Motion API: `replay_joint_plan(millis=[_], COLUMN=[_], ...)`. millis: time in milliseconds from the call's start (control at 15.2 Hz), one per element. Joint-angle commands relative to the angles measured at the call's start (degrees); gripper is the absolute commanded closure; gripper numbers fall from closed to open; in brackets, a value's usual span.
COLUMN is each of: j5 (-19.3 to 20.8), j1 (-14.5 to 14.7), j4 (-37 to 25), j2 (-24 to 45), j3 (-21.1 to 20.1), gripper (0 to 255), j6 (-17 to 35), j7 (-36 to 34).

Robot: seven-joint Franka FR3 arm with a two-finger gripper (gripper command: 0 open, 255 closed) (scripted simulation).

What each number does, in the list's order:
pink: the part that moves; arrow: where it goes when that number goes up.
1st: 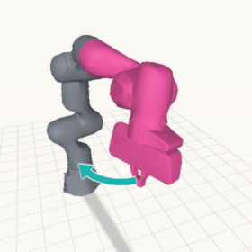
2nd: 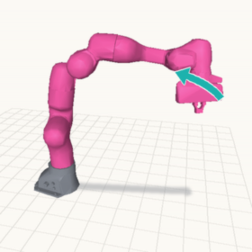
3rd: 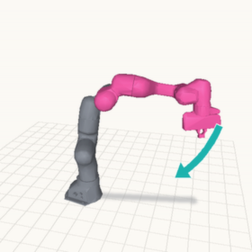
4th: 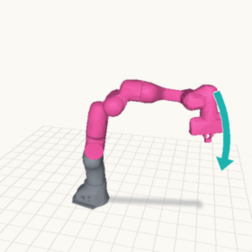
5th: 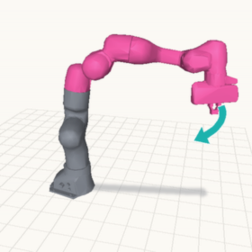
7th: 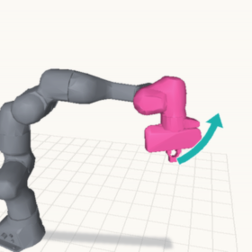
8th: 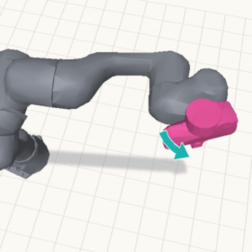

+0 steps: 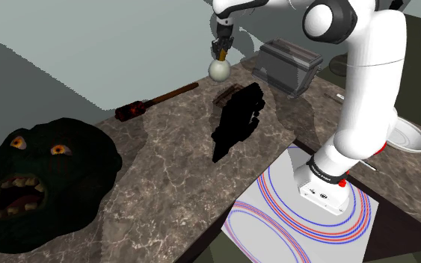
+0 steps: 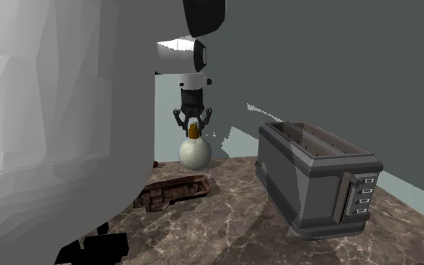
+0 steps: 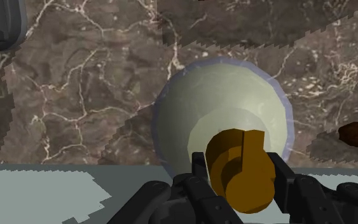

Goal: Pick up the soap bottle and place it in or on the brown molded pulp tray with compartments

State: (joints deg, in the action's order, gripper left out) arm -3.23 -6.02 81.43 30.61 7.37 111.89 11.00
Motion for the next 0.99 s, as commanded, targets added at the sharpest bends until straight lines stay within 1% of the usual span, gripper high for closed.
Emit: replay_joint_plan(millis=[0, 924], j5=[0.05, 0.25], j1=[-0.01, -0.26], j4=[-0.61, -9.78], j2=[-0.45, -1.51], j3=[0.04, 0.19], gripper=[255, 255], j6=[-1.04, -11.25], j7=[0.01, -0.13])
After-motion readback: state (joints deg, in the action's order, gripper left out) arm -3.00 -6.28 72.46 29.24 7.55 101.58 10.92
